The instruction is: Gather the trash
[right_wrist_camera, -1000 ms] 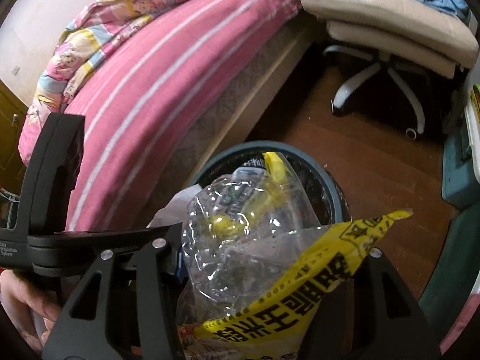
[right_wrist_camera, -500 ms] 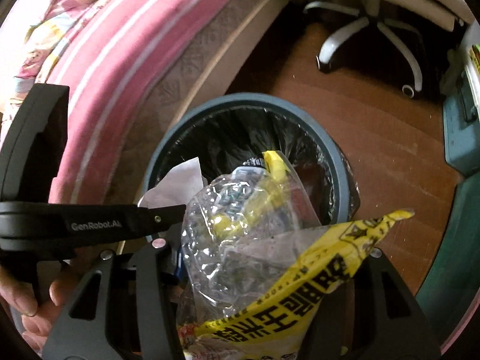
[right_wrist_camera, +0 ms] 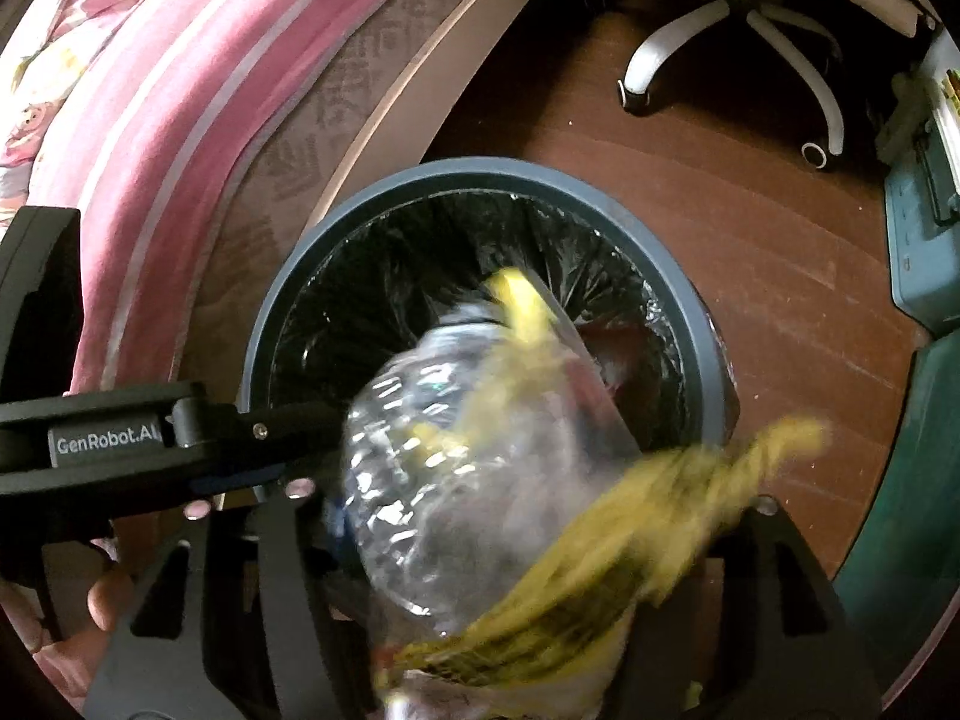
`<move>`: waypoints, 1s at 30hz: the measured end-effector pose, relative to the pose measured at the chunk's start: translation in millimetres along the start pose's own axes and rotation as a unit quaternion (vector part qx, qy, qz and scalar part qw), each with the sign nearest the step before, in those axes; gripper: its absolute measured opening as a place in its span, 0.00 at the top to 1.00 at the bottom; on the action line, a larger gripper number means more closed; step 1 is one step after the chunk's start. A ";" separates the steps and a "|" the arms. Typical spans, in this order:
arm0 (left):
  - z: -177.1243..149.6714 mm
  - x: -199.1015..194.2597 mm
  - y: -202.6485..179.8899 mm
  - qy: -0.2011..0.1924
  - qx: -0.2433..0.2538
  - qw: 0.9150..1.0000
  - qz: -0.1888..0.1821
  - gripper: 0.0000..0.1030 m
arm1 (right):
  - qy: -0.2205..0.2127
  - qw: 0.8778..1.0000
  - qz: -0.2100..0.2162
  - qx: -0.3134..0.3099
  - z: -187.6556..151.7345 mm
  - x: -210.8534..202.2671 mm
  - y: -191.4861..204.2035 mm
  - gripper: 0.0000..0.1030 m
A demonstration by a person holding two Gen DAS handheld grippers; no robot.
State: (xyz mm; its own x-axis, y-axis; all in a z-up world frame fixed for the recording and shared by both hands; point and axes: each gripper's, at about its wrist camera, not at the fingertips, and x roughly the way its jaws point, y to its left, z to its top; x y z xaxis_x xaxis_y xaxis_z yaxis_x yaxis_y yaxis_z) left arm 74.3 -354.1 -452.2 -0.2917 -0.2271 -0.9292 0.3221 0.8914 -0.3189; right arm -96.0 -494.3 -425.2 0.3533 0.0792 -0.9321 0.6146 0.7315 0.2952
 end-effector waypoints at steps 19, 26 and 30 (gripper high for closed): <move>-22.6 -65.9 8.0 -0.088 0.006 0.996 -0.028 0.23 | -0.081 0.996 0.001 -0.026 -8.4 -75.6 19.7 0.19; -51.8 -126.7 26.2 -0.178 -0.013 0.982 -0.063 0.16 | -0.149 0.986 -0.007 -0.080 -16.8 -128.3 51.6 0.18; -67.1 -150.0 33.8 -0.218 -0.021 0.974 -0.057 0.15 | -0.185 0.977 0.002 -0.109 -23.0 -166.8 78.0 0.17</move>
State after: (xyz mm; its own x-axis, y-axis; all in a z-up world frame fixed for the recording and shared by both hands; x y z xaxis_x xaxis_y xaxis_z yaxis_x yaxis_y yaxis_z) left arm 68.6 -263.5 -311.0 0.0889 -0.4623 -0.8823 0.2701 0.8638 -0.4254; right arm -123.1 -434.9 -251.5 0.6108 -0.1380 -0.7797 0.4627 0.8613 0.2099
